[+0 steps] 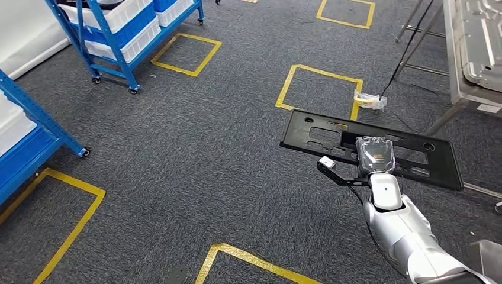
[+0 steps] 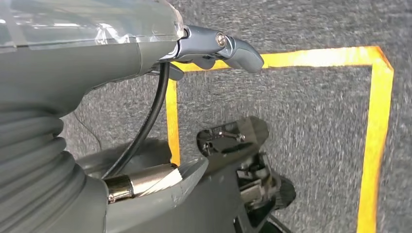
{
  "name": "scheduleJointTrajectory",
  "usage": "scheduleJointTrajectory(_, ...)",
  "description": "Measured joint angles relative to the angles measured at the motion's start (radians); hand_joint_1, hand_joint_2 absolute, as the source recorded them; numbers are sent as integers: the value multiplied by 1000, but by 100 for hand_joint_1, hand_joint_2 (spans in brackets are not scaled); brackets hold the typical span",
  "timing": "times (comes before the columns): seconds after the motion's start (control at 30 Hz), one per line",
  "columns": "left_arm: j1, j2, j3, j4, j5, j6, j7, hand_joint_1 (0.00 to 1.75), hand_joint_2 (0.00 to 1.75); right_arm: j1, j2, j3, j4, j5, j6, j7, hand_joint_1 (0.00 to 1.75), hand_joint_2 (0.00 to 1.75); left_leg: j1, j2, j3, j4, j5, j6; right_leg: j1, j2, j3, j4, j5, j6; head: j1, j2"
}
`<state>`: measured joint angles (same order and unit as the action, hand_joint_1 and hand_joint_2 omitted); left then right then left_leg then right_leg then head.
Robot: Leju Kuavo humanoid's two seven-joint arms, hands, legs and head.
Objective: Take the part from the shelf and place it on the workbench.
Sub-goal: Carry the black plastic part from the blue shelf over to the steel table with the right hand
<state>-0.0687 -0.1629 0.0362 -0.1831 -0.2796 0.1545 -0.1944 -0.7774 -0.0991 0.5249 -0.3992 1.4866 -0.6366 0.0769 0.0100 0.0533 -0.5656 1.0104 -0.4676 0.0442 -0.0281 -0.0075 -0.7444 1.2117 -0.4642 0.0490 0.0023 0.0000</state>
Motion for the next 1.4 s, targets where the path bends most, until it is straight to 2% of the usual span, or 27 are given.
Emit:
scheduleJointTrajectory(0.07, -1, -1, 0, 0, 2, 0, -1, 0, 175, -5, 0, 0, 0, 3, 0, 2, 175, 175, -4, 22, 4, 6, -11, -10, 4, -37, 69, -129, 45, -2, 0, 0)
scheduleJointTrajectory(0.1, -1, -1, 0, 0, 3, -1, -1, 0, 175, -7, 0, 0, -1, 5, 0, 3, 175, 175, -7, 31, 6, 8, -16, -16, 8, -47, 88, -164, 53, -7, -1, 0)
scheduleJointTrajectory(0.13, -2, 0, 1, 0, 4, -1, -1, 0, 175, -9, -1, 0, -1, 6, 0, 4, 175, 175, -9, 39, 8, 9, -20, -21, 13, -50, 93, -176, 50, -13, -2, 0)
scheduleJointTrajectory(0.2, -3, -1, 1, 0, 5, -3, -1, 0, 175, -11, -5, 0, -1, 7, 0, 5, 175, 175, -8, 52, 13, 10, -27, -32, 16, -26, 93, -177, 50, -27, -3, 0)
scheduleJointTrajectory(0.23, -3, -1, 1, 0, 5, -4, -1, 0, 175, -13, -7, 0, -1, 7, 0, 4, 175, 175, -5, 43, 13, 17, -35, -37, 16, -16, 94, -179, 50, -33, -3, 0)
scheduleJointTrajectory(0.3, -5, -1, 2, 0, 6, -4, -1, 0, 175, -21, -8, -1, -1, 8, -1, 4, 175, 175, 0, 0, -14, 81, -75, -43, 12, 2, 99, -182, 51, -49, -4, 0)
scheduleJointTrajectory(0.33, -5, -1, 3, 0, 6, -5, 0, 0, 175, -25, -8, -1, -1, 10, -1, 4, 175, 175, 1, -24, -43, 143, -105, -43, 14, 11, 100, -182, 50, -54, -4, 0)
scheduleJointTrajectory(0.37, -4, -1, 5, 0, 6, -5, 1, 0, 175, -28, -8, -2, -1, 11, 0, 3, 175, 175, 1, -38, -80, 215, -134, -42, 16, 22, 100, -182, 50, -58, -4, 0)
scheduleJointTrajectory(0.43, -1, 0, 7, 0, 4, -7, 4, 0, 175, -30, -8, -2, -1, 14, 0, 3, 175, 175, 1, -46, -138, 314, -157, -40, 20, 46, 101, -181, 49, -60, -4, 0)
scheduleJointTrajectory(0.47, -1, 0, 8, 0, 2, -7, 5, 0, 175, -31, -8, -3, -1, 15, 0, 3, 175, 175, 1, -48, -144, 310, -137, -37, 21, 61, 101, -179, 49, -60, -4, 0)
scheduleJointTrajectory(0.5, -1, 0, 8, 0, 0, -7, 5, 0, 175, -32, -8, -4, -1, 15, -1, 3, 175, 175, 1, -53, -132, 268, -99, -33, 22, 75, 101, -177, 49, -60, -4, 0)
scheduleJointTrajectory(0.57, -3, 1, 9, 0, -4, -8, 5, 0, 175, -36, -8, -6, -1, 16, -1, 3, 175, 175, 2, -93, -82, 132, -16, -24, 22, 104, 98, -169, 46, -57, -4, 0)
scheduleJointTrajectory(0.63, -3, 2, 9, 0, -9, -10, 6, 0, 175, -41, -8, -9, -2, 17, -3, 4, 175, 175, 3, -125, -50, 54, 9, -21, 19, 128, 89, -163, 47, -48, -3, 0)
scheduleJointTrajectory(0.7, -2, 2, 9, 0, -16, -10, 8, 0, 175, -43, -12, -14, -2, 17, -5, 5, 175, 175, -1, -113, -44, 40, 7, -17, 14, 151, 83, -167, 52, -34, -4, 0)
scheduleJointTrajectory(0.73, -3, 2, 9, 0, -18, -10, 8, 0, 175, -43, -16, -16, -2, 16, -5, 5, 175, 175, -1, -101, -41, 33, 11, -11, 13, 147, 80, -166, 52, -29, -3, 0)
scheduleJointTrajectory(0.8, -3, 1, 9, 0, -21, -10, 8, 0, 175, -46, -24, -20, -4, 16, -6, 5, 175, 175, -1, -78, -34, 18, 20, 1, 16, 96, 58, -122, 23, -21, 0, 0)
scheduleJointTrajectory(0.87, -1, 1, 9, 0, -24, -10, 9, 0, 175, -52, -27, -23, -6, 18, -7, 5, 175, 175, -3, -55, -32, 12, 22, 7, 17, 35, 4, -8, -36, -15, 4, 0)
scheduleJointTrajectory(0.93, 2, 1, 9, 0, -27, -10, 11, 0, 175, -51, -27, -24, -7, 21, -8, 6, 175, 175, -4, -30, -32, 12, 20, 8, 11, 17, -41, 85, -66, -8, 4, 0)
scheduleJointTrajectory(0.97, 3, 1, 9, 0, -30, -9, 12, 0, 175, -51, -27, -24, -7, 24, -8, 6, 175, 175, -4, -18, -32, 12, 18, 7, 8, 13, -40, 84, -55, -6, 4, 0)
scheduleJointTrajectory(1.0, 3, 2, 9, 0, -34, -8, 13, 0, 175, -51, -27, -25, -8, 26, -7, 7, 175, 175, -4, -6, -31, 12, 16, 5, 6, 6, -19, 45, -30, -4, 4, 0)
scheduleJointTrajectory(1.07, 2, 3, 8, 0, -42, -8, 16, 0, 175, -56, -27, -25, -9, 31, -4, 5, 175, 175, -6, 17, -27, 14, 10, -3, 9, -35, 53, -90, 29, -5, 4, 0)
scheduleJointTrajectory(1.13, -2, 6, 8, 0, -47, -13, 17, 0, 175, -65, -26, -25, -10, 35, -2, 0, 175, 175, -12, 37, -22, 15, 4, -13, 19, -64, 93, -170, 50, -15, 3, 0)
scheduleJointTrajectory(1.17, -6, 7, 8, 0, -51, -18, 18, 0, 175, -68, -26, -26, -10, 36, -2, -1, 175, 175, -15, 46, -19, 14, 2, -18, 24, -62, 94, -177, 46, -22, 2, 0)
scheduleJointTrajectory(1.23, -14, 8, 5, -2, -63, -29, 18, 0, 175, -70, -27, -27, -10, 37, -3, -1, 175, 175, -13, 60, -12, 15, -6, -28, 22, -36, 96, -180, 48, -35, 2, 0)
scheduleJointTrajectory(1.3, -22, 7, -2, -4, -74, -33, 18, 0, 175, -74, -27, -28, -10, 37, -4, 1, 175, 175, -8, 28, -24, 56, -37, -37, 17, -15, 104, -186, 50, -49, 1, 0)
scheduleJointTrajectory(1.37, -26, 7, -8, -5, -77, -34, 18, 0, 175, -79, -26, -28, -10, 37, -4, 1, 175, 175, -4, -24, -77, 177, -98, -40, 16, 7, 109, -188, 49, -59, 0, 0)
scheduleJointTrajectory(1.4, -26, 7, -9, -5, -78, -34, 19, 0, 175, -80, -25, -28, -10, 37, -4, 1, 175, 175, -3, -38, -112, 247, -124, -40, 18, 20, 110, -187, 48, -62, 0, 0)
